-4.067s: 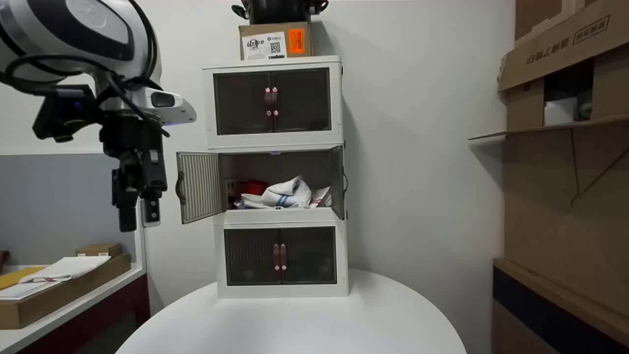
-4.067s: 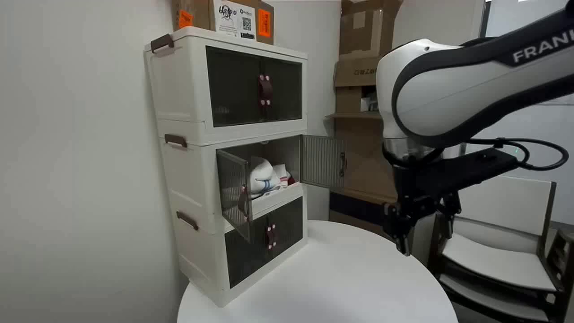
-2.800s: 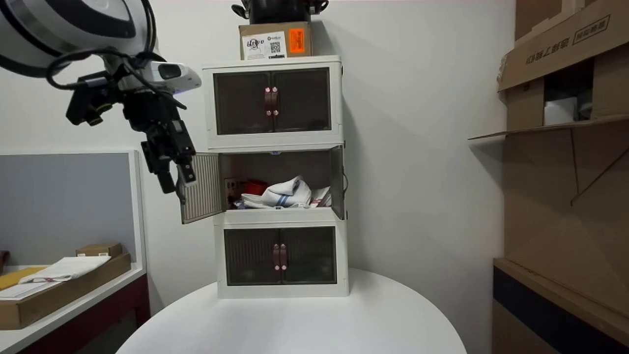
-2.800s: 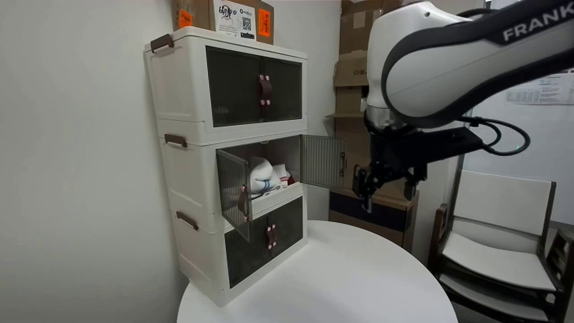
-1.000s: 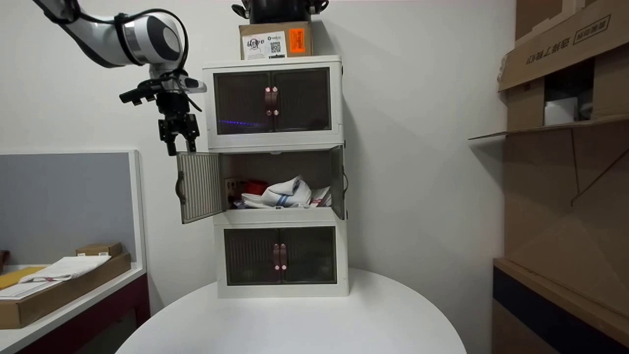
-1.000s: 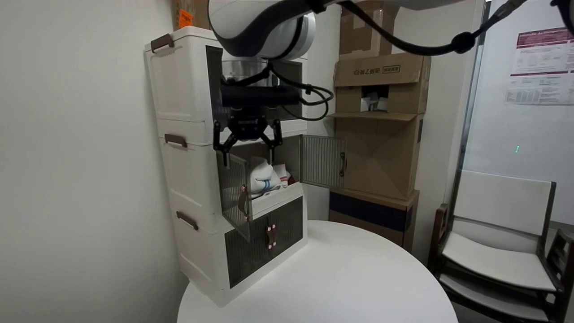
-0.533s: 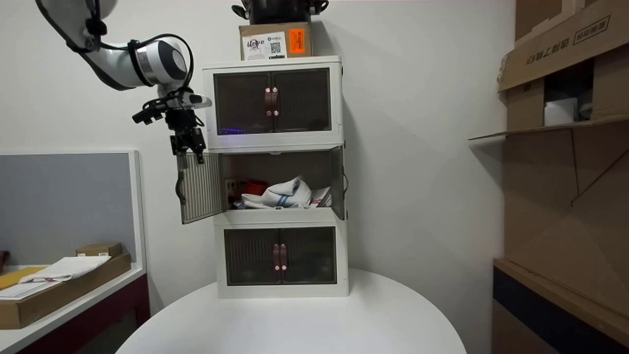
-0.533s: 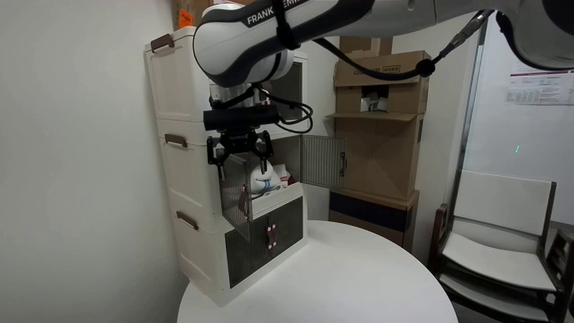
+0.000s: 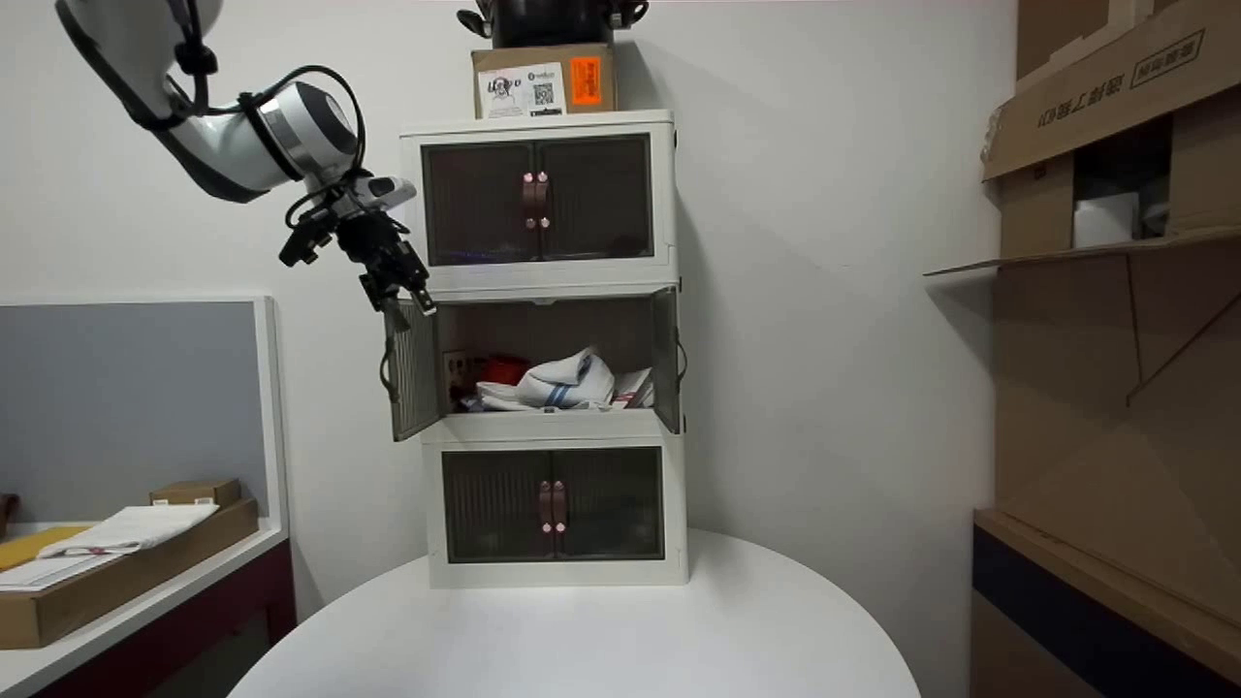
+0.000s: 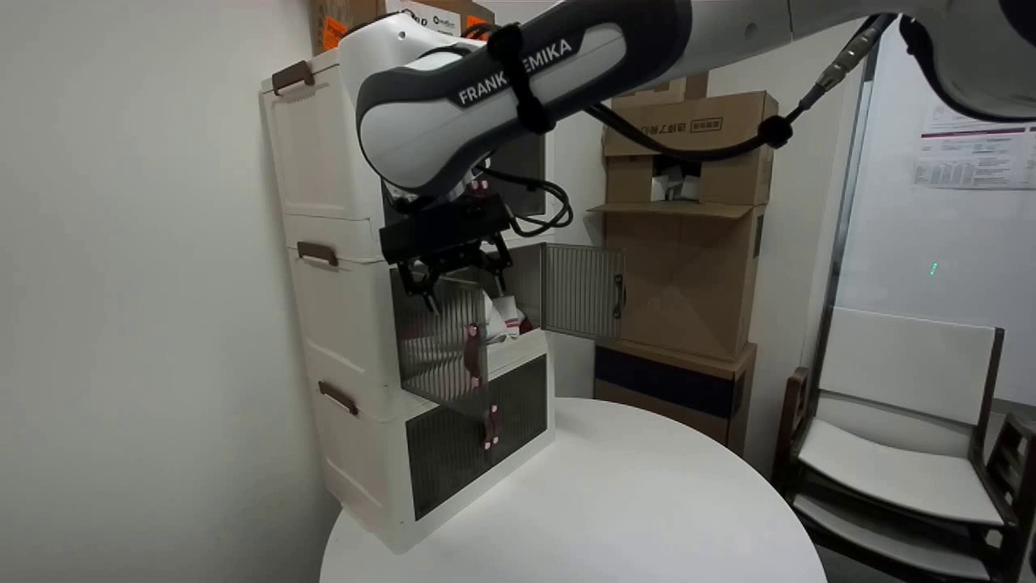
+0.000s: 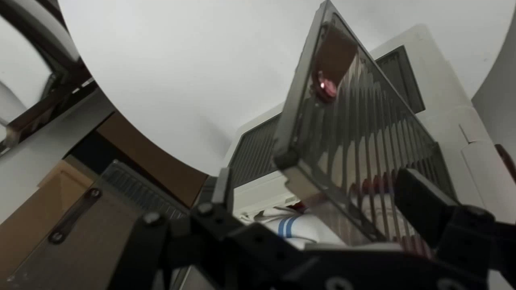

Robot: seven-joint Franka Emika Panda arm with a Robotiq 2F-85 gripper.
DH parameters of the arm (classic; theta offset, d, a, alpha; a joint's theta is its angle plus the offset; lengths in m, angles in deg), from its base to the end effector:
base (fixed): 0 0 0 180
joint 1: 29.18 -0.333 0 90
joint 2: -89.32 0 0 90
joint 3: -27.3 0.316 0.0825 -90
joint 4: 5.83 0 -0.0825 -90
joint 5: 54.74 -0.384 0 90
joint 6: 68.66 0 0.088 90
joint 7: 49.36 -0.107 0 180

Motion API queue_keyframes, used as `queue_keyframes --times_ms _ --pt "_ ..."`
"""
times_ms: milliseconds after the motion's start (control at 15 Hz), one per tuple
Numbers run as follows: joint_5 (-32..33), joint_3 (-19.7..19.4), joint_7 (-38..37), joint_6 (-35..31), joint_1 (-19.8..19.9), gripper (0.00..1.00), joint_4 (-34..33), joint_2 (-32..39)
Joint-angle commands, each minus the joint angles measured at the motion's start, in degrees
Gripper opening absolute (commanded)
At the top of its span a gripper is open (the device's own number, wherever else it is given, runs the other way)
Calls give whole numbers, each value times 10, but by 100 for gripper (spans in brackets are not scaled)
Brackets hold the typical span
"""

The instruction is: Close the left door of the middle cabinet, close the right door of the middle cabinet

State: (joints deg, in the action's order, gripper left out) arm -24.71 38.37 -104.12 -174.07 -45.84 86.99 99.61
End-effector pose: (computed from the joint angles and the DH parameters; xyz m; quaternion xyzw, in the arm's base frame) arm 0.5751 0.2474 0.5300 0.9574 -0.1668 0.1710 0.1621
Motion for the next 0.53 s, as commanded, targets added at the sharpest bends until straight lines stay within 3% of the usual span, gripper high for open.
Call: queue_keyframes --times_ms 0,467 --pt "61 -6 -61 -8 -14 100 56 -38" --pt "152 -2 -237 -12 3 100 121 -85"
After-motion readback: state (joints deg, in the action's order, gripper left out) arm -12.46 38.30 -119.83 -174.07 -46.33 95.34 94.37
